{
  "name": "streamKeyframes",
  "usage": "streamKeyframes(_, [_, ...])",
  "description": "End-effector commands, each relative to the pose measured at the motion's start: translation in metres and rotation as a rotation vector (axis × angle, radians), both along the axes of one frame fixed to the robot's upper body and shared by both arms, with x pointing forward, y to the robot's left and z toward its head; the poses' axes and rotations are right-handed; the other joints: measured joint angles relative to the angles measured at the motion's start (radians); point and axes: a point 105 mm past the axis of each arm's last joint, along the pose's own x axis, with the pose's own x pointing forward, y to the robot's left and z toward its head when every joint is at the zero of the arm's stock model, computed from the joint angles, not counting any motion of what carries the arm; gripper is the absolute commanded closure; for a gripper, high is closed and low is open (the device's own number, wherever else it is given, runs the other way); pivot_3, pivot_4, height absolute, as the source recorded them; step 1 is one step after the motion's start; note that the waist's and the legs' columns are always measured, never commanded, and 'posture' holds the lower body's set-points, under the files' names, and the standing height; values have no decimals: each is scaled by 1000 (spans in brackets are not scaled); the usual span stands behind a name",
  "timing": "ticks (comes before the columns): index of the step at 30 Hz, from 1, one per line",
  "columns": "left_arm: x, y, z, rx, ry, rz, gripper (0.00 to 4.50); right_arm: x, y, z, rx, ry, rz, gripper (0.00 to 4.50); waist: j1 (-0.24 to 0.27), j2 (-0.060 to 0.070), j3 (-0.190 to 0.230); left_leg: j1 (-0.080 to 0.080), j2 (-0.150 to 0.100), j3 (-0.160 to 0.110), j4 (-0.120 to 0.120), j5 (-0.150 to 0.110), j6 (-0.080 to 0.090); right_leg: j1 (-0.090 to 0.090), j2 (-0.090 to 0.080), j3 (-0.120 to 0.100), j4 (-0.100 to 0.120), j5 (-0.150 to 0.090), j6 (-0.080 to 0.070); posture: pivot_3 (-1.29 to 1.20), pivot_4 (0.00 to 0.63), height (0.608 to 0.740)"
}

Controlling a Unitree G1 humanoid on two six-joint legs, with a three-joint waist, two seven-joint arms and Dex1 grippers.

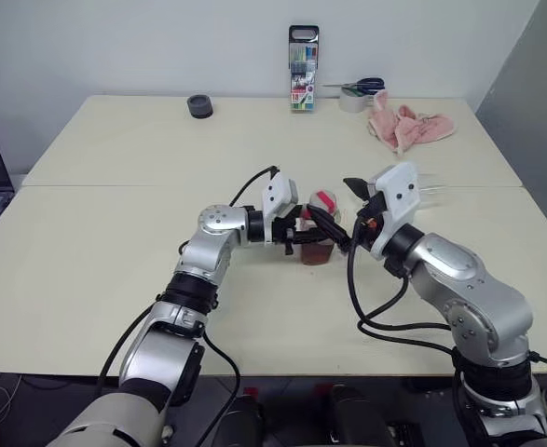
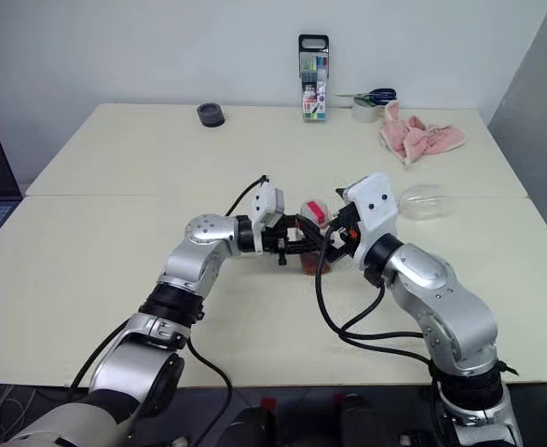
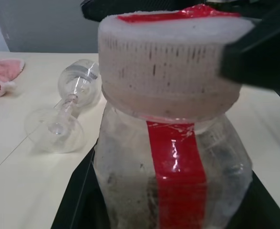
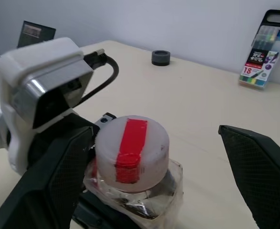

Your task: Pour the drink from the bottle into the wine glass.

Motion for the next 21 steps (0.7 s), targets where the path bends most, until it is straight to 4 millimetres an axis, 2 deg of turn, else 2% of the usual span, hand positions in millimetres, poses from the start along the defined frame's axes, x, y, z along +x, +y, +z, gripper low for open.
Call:
streamKeyframes(1, [1, -2, 18, -36, -59, -19, 2704, -2, 1, 9, 15, -54, 0, 0, 0, 0, 0, 0, 0, 0, 0, 0, 0, 0, 0, 0, 0, 0, 0, 0, 150, 740])
streamKeyframes(3, [1, -1, 17, -33, -57, -19, 2704, -1, 2, 10, 22, -58, -1, 0, 0, 0, 0, 0, 0, 0, 0, 0, 0, 0, 0, 0, 0, 0, 0, 0, 150, 740])
streamKeyframes(11, [1, 0, 17, -35, -56, -16, 2704, -2, 6, 5, 22, -38, 35, 2611, 0, 0, 0, 0, 0, 0, 0, 0, 0, 0, 0, 0, 0, 0, 0, 0, 150, 740])
streamKeyframes(14, [-1, 0, 17, -36, -56, -20, 2704, -4, 11, 4, 23, -30, 81, 2663, 0, 0, 0, 0, 0, 0, 0, 0, 0, 0, 0, 0, 0, 0, 0, 0, 150, 740])
streamKeyframes(16, [-3, 0, 16, -29, -55, -36, 2704, -9, 17, 10, 9, -59, 190, 2663, 0, 0, 0, 0, 0, 0, 0, 0, 0, 0, 0, 0, 0, 0, 0, 0, 150, 740])
streamKeyframes(18, [-6, 0, 15, -17, -54, -59, 2707, -14, 19, 14, -79, -98, 337, 2663, 0, 0, 0, 0, 0, 0, 0, 0, 0, 0, 0, 0, 0, 0, 0, 0, 150, 740])
streamKeyframes(21, [-12, 1, 13, 10, -63, -102, 2712, -5, 3, 14, -265, -94, 514, 2663, -1, 0, 0, 0, -1, 1, 0, 0, 0, 0, 0, 0, 0, 0, 0, 0, 150, 740])
